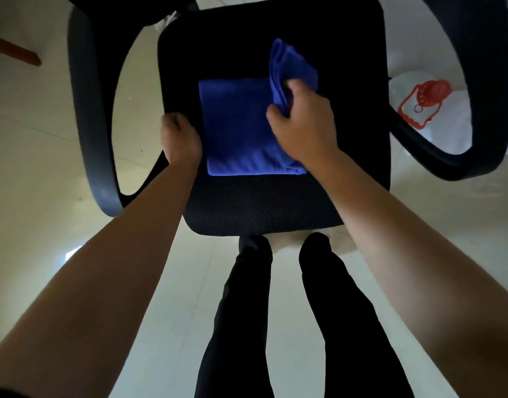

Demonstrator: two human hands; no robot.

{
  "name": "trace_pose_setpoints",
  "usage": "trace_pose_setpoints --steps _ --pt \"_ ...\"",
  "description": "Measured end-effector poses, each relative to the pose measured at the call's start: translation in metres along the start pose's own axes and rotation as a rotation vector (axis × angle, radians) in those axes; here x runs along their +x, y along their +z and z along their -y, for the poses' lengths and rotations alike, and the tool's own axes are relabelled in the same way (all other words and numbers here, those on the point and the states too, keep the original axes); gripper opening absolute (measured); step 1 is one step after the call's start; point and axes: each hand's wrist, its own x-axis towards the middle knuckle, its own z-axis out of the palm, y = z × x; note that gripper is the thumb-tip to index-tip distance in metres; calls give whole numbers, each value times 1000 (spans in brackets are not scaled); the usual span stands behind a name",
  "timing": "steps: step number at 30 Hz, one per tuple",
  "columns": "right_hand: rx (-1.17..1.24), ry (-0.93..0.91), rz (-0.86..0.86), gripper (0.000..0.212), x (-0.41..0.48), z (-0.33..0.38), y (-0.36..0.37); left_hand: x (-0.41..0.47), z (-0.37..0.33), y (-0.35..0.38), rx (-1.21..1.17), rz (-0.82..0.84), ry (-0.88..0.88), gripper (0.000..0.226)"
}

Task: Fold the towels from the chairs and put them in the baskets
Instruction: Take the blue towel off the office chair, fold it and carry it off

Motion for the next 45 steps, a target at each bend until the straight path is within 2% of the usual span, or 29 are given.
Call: trace_pose_setpoints --steps 2,5,8,10,12,13,15,17,19,21,27,30,32,35,38,40,42,43,45 --pt "-24 -84 49 36 -2 21 30 6 9 -11 -233 67 -191 28" --pt "-37 -116 190 29 -6 44 76 11 15 -22 -331 155 -256 34" --pt "-82 -89 454 53 -8 50 101 10 16 -24 -376 183 -266 44" --pt "47 -34 542 61 -8 44 97 10 16 -23 -374 173 -273 47" --pt "208 -12 480 48 -9 28 82 6 14 -19 -302 130 -222 47" --pt "208 -64 375 40 -10 17 73 4 13 -17 -197 101 -147 48" --pt "66 -205 99 31 -15 -10 57 -10 8 -9 113 66 99 49" --pt "-165 -294 -113 34 -18 -37 51 -32 6 2 411 18 404 55" --pt "-410 -259 -85 52 -19 -55 55 -43 10 16 649 21 584 63" --pt "-544 -199 22 68 -16 -73 65 -38 22 29 800 82 594 73" --pt "-528 -137 32 80 -15 -88 76 -30 33 34 774 100 557 79" --pt "-415 -81 64 86 -16 -81 69 -47 20 30 540 11 451 75" --pt "-269 -28 34 81 -15 -72 66 -51 5 28 275 -28 254 65" --pt "-112 121 -3 70 -13 -51 64 -48 -21 21 60 110 -132 56" --pt "-82 217 -22 64 -10 -34 63 -35 -37 11 -99 183 -394 73" --pt "29 283 -12 69 -8 -23 54 -28 -39 5 -195 235 -473 83" --pt "285 408 113 73 -6 -16 43 -30 -40 -5 -291 289 -486 83" --pt "410 457 180 72 -4 -15 36 -35 -42 -10 -308 312 -479 80" --pt "489 441 245 58 -6 -15 23 -48 -49 -19 -321 352 -447 76"
